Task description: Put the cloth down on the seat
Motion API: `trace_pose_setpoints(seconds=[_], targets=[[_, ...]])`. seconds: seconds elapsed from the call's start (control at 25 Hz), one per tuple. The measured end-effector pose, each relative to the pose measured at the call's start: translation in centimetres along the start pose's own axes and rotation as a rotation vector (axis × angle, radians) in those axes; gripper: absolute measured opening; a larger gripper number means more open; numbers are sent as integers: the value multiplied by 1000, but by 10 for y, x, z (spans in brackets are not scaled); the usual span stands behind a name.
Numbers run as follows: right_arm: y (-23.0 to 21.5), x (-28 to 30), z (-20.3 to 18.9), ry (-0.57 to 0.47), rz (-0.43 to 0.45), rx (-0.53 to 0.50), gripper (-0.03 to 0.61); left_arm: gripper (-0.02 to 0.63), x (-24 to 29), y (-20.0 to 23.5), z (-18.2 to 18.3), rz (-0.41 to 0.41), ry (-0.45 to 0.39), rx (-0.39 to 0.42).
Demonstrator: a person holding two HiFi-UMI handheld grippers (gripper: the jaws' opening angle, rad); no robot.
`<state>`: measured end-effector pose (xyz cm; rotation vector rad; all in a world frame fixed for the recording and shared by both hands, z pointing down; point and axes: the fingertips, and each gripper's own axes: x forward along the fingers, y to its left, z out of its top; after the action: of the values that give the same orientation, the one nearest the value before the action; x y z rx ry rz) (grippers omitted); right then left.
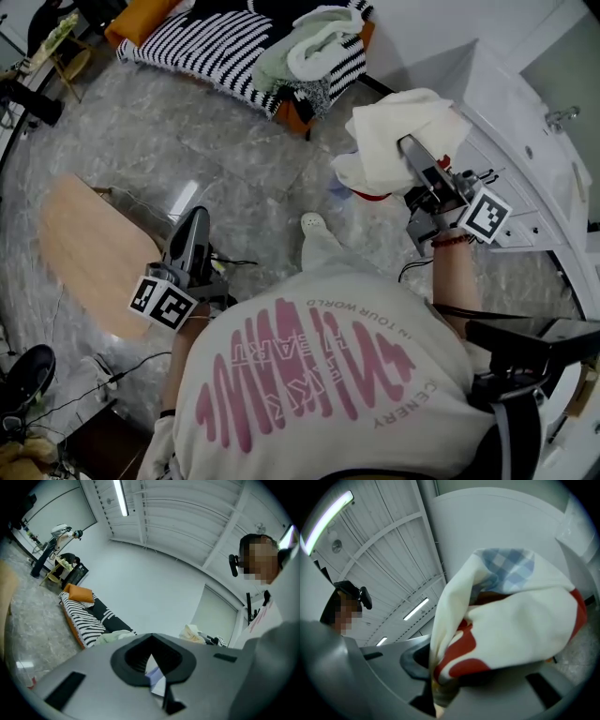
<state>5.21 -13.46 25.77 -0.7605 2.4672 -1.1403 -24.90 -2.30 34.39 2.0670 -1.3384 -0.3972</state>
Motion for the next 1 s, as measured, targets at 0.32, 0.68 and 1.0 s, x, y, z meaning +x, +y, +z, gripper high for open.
trace_pose_setpoints(seconds=[0.32, 0.68, 1.0], targets=[[1, 0, -1, -7, 5, -5, 101, 8, -5, 0, -6, -7, -24, -7], [-7, -8, -1, -18, 13, -44, 101, 8, 7, 5, -10, -40, -33, 17], [15, 2, 2, 4, 74, -132, 101, 8, -9, 11, -1, -29, -83, 57]])
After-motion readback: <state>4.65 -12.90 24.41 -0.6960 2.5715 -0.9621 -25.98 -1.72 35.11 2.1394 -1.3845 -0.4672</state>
